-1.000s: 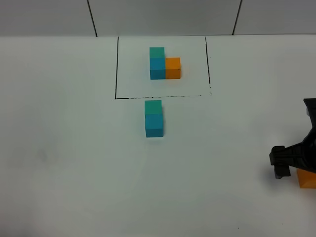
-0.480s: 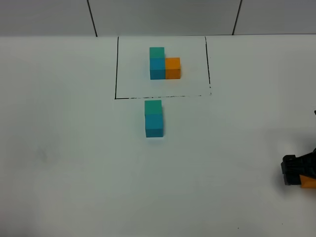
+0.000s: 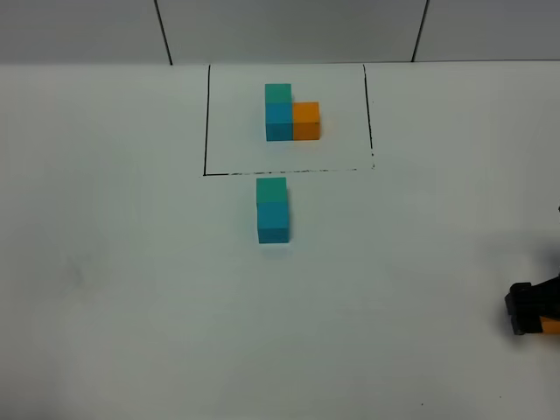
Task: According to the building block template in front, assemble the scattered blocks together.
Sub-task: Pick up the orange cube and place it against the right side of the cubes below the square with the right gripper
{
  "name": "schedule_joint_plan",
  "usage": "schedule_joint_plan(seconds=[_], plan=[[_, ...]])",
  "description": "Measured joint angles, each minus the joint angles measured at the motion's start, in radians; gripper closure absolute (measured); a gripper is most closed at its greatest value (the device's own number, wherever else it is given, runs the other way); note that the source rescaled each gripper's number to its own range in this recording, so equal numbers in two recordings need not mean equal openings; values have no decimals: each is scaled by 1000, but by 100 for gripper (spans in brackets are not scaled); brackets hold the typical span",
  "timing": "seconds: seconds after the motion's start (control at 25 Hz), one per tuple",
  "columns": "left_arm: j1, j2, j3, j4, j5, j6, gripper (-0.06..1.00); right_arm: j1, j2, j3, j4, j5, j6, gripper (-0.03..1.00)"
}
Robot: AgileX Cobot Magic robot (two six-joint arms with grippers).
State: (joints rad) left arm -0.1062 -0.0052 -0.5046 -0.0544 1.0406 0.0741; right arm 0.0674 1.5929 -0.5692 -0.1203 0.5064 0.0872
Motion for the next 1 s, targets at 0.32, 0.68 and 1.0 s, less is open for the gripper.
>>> schedule_joint_plan(seconds=[0.32, 0.68, 1.0], plan=[[0, 0, 0, 0, 0, 0, 15, 0, 20, 0, 0, -22, 8, 48], [0, 0, 0, 0, 0, 0, 15, 9, 21, -110, -8, 106, -134, 95], [0, 0, 0, 0, 0, 0, 15, 243, 65, -455, -20, 288, -687, 95]])
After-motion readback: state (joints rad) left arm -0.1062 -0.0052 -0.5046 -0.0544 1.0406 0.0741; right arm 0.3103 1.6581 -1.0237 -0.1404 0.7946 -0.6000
